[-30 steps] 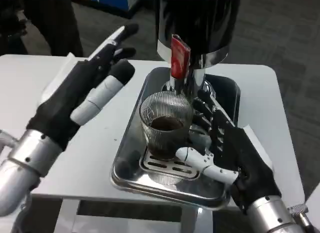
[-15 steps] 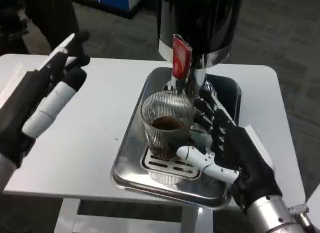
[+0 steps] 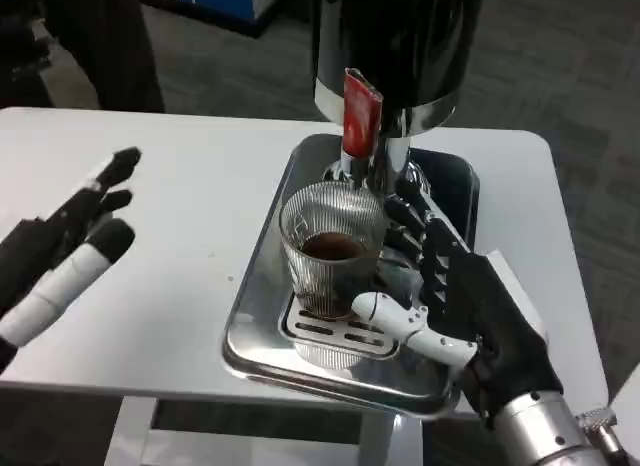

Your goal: Grasp the cup under the faucet to collect the drink, then remove the cup.

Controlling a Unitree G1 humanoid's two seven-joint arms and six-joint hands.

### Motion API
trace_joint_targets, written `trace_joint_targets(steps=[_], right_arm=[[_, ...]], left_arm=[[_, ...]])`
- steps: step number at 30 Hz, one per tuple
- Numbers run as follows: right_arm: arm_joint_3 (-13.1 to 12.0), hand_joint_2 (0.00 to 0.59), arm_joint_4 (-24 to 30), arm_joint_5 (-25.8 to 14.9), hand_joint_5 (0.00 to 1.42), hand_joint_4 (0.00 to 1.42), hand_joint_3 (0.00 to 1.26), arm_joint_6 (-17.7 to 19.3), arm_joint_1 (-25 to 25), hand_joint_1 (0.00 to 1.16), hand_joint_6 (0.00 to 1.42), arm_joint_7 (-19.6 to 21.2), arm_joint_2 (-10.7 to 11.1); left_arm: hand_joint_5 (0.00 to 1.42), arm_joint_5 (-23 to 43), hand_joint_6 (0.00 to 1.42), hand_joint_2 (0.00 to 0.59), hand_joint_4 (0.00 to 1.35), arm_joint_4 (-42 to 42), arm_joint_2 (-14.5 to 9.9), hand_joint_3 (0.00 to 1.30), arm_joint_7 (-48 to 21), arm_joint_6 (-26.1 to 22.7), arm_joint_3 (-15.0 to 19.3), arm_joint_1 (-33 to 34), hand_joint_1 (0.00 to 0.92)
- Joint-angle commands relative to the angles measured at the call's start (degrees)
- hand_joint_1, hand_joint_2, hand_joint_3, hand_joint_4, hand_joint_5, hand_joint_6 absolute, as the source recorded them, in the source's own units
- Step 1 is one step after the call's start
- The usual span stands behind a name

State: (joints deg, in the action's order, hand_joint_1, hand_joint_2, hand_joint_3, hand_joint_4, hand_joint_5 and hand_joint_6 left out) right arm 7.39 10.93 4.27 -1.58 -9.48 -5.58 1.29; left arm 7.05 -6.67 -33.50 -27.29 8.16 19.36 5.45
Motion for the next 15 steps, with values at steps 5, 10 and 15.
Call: trace_joint_targets(steps=[5,10,15], right_arm=[[-0.22,0.178,0.00,-0.11,0.13,0.09,0.05,1.99,0.64,0.75,0.31,-0.03,0.34],[-0.56,0.178,-0.55,0.20,0.13,0.09,0.05,2.86,0.32,0.75,0.30,0.12,0.69],[-0.20,0.174,-2.00,1.94,0.14,0.10,0.05,5.13,-0.61,0.76,0.30,0.55,1.60]], left_arm=[[0.02,-0.68,0.00,0.036,0.00,2.15,-1.69,0.03,-1.90,7.05,1.53,-7.15,0.000],[0.02,-0.33,0.00,0.036,0.00,1.90,-1.53,0.03,-1.54,7.81,1.48,-8.28,0.000],[0.02,-0.19,0.00,0.040,0.00,1.41,-1.50,0.03,-1.25,7.66,1.70,-8.30,0.000]])
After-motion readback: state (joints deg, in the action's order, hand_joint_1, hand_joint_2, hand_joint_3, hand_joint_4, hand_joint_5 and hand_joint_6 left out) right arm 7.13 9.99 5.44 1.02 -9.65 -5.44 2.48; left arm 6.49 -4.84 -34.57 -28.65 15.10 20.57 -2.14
